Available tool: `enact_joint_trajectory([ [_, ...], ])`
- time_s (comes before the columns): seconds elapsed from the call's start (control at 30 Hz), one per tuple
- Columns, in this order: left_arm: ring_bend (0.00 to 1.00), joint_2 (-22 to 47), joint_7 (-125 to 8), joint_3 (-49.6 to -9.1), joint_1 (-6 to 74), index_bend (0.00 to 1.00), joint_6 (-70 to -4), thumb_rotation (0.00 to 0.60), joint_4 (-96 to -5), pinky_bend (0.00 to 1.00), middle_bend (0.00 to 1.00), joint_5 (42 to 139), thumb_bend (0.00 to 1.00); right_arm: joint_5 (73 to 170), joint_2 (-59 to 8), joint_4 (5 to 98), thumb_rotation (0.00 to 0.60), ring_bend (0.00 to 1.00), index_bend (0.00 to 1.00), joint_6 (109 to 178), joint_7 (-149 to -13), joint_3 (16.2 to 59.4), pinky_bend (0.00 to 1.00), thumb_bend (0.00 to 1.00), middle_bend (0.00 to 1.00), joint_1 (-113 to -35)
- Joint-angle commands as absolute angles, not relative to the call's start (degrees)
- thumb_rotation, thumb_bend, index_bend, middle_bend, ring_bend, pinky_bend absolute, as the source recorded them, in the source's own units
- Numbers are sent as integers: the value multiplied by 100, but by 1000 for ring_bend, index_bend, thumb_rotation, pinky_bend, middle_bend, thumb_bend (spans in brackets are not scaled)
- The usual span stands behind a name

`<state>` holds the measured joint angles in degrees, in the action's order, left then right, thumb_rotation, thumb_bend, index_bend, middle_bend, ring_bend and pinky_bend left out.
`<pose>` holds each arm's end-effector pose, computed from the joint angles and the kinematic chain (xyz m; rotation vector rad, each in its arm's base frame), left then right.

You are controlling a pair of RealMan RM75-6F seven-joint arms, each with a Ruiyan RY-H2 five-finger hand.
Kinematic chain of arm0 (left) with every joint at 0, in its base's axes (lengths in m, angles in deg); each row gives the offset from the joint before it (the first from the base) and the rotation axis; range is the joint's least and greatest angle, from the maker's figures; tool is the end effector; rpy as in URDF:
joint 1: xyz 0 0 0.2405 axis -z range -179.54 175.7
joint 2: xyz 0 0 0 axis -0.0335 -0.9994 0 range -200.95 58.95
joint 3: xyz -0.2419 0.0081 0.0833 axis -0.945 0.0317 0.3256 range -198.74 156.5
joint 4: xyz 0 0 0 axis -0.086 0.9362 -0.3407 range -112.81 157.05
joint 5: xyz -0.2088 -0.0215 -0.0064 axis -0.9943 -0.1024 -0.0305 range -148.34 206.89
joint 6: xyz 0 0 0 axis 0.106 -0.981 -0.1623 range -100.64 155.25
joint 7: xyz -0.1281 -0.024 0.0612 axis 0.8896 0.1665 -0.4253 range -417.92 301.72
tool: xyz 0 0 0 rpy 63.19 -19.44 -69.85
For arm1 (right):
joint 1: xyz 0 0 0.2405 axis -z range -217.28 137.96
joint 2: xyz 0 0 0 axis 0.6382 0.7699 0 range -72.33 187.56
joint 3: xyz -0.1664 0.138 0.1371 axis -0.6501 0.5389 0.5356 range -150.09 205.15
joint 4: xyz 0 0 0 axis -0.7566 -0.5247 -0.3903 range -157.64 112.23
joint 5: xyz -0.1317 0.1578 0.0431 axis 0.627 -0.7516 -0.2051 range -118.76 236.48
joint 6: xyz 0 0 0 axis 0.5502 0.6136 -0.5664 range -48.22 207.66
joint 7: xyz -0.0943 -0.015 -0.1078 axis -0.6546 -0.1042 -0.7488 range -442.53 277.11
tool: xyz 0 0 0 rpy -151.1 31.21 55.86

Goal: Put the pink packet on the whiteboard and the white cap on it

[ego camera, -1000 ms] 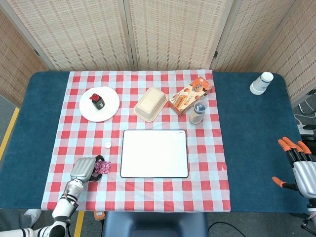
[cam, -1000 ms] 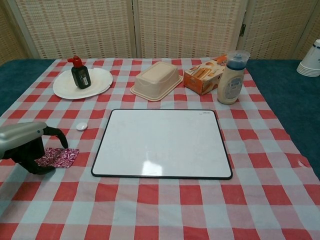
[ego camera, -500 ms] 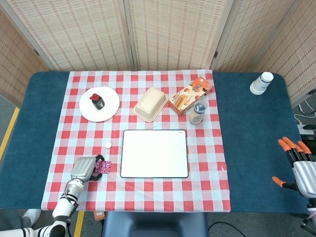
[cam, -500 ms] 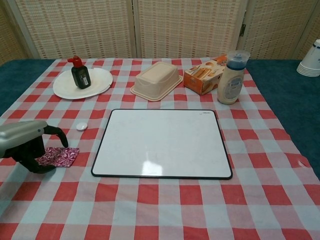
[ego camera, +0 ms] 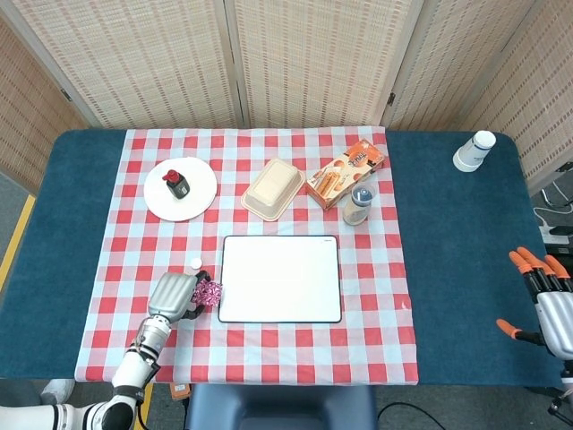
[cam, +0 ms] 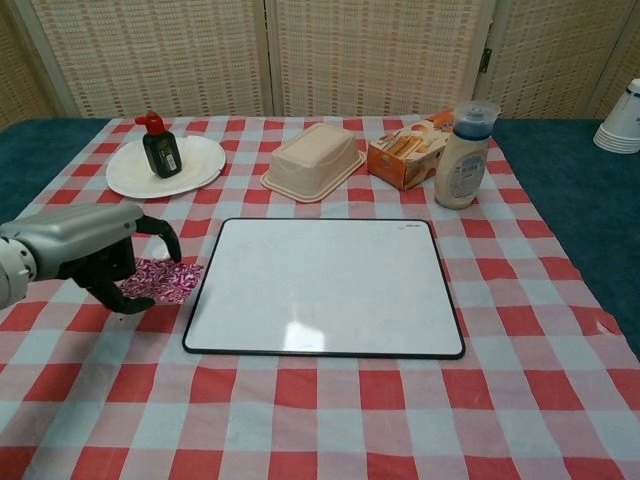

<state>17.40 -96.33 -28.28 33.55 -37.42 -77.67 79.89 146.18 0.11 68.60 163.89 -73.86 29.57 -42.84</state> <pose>-0.1649 0.2831 -0.0182 -1.7784 -1.0657 -0.7228 -0.3263 -0.1694 0.1938 1.3855 -0.9489 0.8939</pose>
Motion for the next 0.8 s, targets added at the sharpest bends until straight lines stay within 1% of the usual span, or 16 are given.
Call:
enact_joint_trajectory([
  [0.03,1000,2108,-10180,-3012,3686,342,-3916,600,-7657,1000,1000,7819,287,14644,14,6859,600,0,66,16430,-7369,2954,26,53,0,-4264],
  [0.27,1000,2827,-10824,-3482,4277,356,-4025,600,-7338,1000,1000,7166,286,14649,19,6833,600,0,66,16485,-7302,2971,29,53,0,-4243],
  [0.37,1000,3095,-11015,-3616,4505,360,-4070,600,-7217,1000,1000,6991,287,14643,19,6813,600,0,66,16516,-7276,2984,29,53,0,-4232],
  [0.57,1000,3533,-11240,-3695,4868,368,-4075,600,-6940,1000,1000,6874,287,14648,0,6793,600,0,66,16566,-7262,3004,29,53,0,-4218],
  [0.8,1000,3872,-11415,-3803,5209,368,-3974,600,-6611,1000,1000,6665,286,14603,7,6775,600,0,66,16581,-7214,3029,29,53,0,-4202],
])
